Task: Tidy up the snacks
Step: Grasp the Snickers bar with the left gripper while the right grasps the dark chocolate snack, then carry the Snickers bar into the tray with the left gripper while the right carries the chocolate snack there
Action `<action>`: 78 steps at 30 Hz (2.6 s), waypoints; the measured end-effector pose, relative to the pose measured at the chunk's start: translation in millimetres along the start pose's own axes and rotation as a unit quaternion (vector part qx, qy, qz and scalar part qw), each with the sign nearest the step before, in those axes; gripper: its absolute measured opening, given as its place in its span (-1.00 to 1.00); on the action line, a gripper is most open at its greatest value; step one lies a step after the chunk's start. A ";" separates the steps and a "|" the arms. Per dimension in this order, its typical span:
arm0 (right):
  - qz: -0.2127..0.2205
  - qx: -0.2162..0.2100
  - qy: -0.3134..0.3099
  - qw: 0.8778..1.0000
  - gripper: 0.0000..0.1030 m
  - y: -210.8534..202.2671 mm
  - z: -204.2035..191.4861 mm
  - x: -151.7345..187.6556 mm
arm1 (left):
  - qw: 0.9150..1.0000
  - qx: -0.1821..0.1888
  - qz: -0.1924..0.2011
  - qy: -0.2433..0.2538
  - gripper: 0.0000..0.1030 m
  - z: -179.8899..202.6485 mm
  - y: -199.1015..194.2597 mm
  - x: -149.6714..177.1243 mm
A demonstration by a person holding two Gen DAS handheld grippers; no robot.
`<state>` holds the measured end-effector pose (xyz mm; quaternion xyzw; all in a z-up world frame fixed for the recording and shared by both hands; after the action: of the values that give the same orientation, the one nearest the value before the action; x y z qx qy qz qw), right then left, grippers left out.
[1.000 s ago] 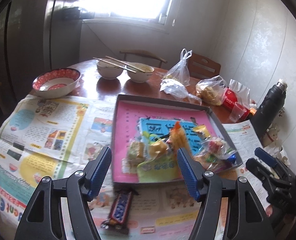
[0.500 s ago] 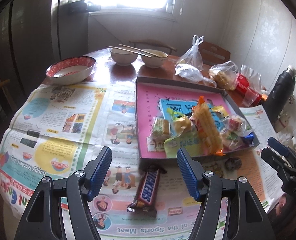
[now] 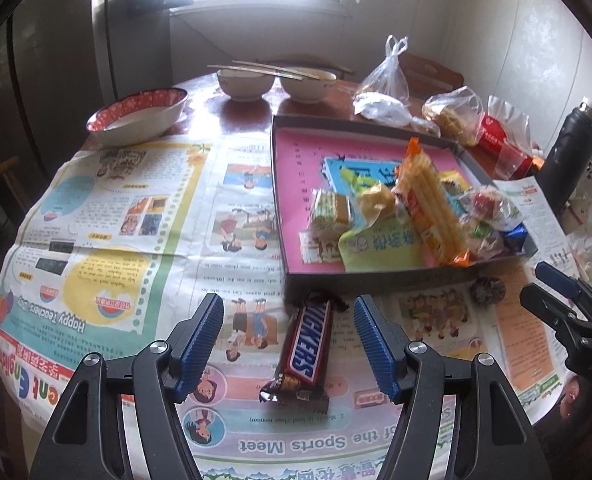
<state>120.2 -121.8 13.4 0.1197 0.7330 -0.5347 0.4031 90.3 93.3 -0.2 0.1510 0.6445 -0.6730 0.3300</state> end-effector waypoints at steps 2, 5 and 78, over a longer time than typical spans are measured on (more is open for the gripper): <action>-0.005 0.001 0.001 1.000 0.55 2.7 -0.8 2.1 | 1.000 -0.001 -0.005 0.003 0.35 1.0 2.5 2.6; -0.013 0.005 0.002 1.000 0.55 7.3 -1.6 4.8 | 1.000 -0.003 -0.013 0.010 0.35 1.9 7.4 6.1; 0.031 0.001 -0.045 0.999 -0.29 2.6 -40.0 -27.2 | 0.995 0.053 0.081 -0.037 -0.44 4.9 -20.8 -42.3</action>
<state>120.9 -78.6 35.3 0.1187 0.7098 -0.5271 0.4519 109.2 98.0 42.9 0.1948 0.5809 -0.6824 0.3987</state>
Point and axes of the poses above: each gripper's, at about its wrist camera, not at the fingertips, and y roughly the way its jaws point, z to its right, x to its underside, the point moved 2 cm from there along y, roughly the way its jaws point, and after that the axes turned 3 degrees about -y, right-handed, at the moved point
